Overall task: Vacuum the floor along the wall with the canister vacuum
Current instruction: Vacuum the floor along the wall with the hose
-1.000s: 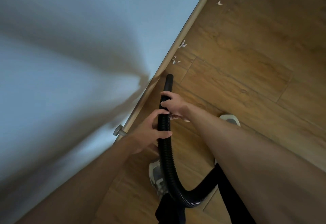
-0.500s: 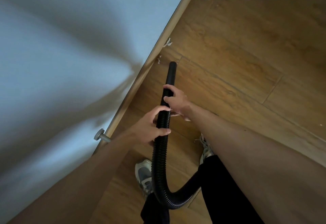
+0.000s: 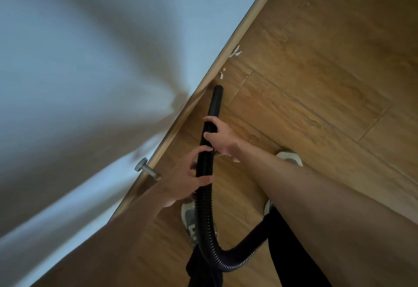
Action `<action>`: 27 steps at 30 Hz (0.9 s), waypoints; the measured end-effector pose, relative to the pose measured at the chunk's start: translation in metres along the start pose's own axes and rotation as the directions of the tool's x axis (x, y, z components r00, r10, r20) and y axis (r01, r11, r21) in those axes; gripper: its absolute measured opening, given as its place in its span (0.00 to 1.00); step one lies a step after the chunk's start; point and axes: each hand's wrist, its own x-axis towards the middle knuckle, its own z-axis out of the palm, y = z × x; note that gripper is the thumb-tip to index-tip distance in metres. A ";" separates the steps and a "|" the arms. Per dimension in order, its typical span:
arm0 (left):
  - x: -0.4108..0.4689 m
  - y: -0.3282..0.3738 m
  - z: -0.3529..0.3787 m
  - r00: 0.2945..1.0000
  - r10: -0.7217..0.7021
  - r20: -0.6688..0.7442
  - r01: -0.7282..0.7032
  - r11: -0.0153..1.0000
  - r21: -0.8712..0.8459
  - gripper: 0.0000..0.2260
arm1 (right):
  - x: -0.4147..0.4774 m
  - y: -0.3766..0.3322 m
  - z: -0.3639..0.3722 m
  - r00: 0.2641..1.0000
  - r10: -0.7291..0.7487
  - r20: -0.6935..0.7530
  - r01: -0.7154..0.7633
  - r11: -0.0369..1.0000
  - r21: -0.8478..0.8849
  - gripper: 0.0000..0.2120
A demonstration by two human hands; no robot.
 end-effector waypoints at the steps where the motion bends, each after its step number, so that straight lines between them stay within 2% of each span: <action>1: 0.000 0.000 -0.001 1.000 -0.002 0.000 0.002 1.000 -0.010 0.29 | 0.001 0.000 0.001 1.000 0.000 0.002 0.000 1.000 0.004 0.26; 6: 0.015 0.016 -0.005 0.999 0.050 0.011 -0.050 0.999 0.011 0.28 | 0.010 -0.014 -0.011 0.999 -0.037 -0.024 0.037 0.999 0.000 0.25; 13: 0.044 0.059 0.000 0.992 0.126 0.024 -0.128 0.978 0.168 0.27 | 0.022 -0.040 -0.047 0.991 -0.083 -0.101 0.084 0.996 0.007 0.23; 17: 0.054 0.077 0.006 0.989 0.144 0.024 -0.146 0.970 0.195 0.27 | 0.026 -0.049 -0.065 0.984 -0.093 -0.151 0.096 0.995 0.017 0.23; 23: 0.055 0.088 0.007 0.992 0.122 0.032 -0.125 0.979 0.162 0.28 | 0.024 -0.056 -0.071 0.986 -0.089 -0.142 0.095 0.995 0.035 0.24; 27: 0.041 0.070 0.005 0.995 0.091 0.038 -0.096 0.986 0.138 0.27 | 0.017 -0.045 -0.056 0.995 -0.052 -0.080 0.054 0.998 0.026 0.24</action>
